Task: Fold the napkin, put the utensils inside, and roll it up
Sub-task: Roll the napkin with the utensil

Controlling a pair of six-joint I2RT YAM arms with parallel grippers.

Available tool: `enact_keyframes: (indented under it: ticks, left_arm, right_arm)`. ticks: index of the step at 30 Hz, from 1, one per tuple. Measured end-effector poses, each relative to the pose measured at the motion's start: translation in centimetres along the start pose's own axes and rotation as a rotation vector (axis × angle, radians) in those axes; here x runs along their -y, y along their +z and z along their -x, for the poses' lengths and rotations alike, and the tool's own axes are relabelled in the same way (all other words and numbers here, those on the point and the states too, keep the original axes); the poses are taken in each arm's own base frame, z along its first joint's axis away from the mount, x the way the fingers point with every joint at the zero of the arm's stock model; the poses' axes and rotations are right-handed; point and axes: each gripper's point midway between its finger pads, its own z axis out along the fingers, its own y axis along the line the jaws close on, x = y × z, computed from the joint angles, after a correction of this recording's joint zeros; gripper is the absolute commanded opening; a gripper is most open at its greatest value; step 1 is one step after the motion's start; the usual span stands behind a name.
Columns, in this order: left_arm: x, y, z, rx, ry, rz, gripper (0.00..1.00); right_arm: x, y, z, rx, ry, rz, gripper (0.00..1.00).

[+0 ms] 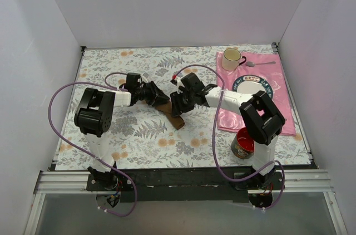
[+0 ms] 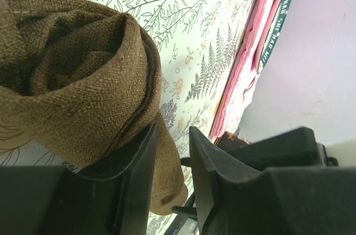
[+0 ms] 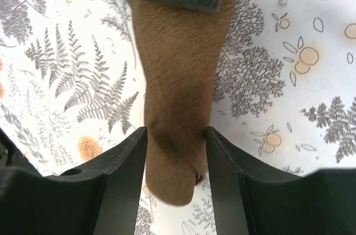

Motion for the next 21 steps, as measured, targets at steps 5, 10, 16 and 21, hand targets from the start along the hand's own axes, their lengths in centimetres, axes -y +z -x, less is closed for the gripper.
enact_keyframes:
  ticks: [5, 10, 16, 21]
  left_arm:
    - [0.3, -0.2, 0.2, -0.004, -0.008, 0.009, 0.34]
    - [0.5, -0.7, 0.5, 0.001, -0.015, 0.012, 0.35]
    - [1.7, -1.5, 0.6, 0.011, -0.006, 0.001, 0.37]
    - [3.2, -2.6, 1.0, 0.033, 0.019, -0.026, 0.37]
  right_arm:
    - [-0.6, -0.8, -0.6, 0.002, -0.010, 0.001, 0.56]
    - [-0.4, -0.2, -2.3, -0.037, -0.013, -0.021, 0.55]
    - [-0.2, 0.2, -2.7, -0.048, -0.016, -0.036, 0.55]
    - [-0.4, -0.1, -2.4, -0.053, -0.025, -0.047, 0.57]
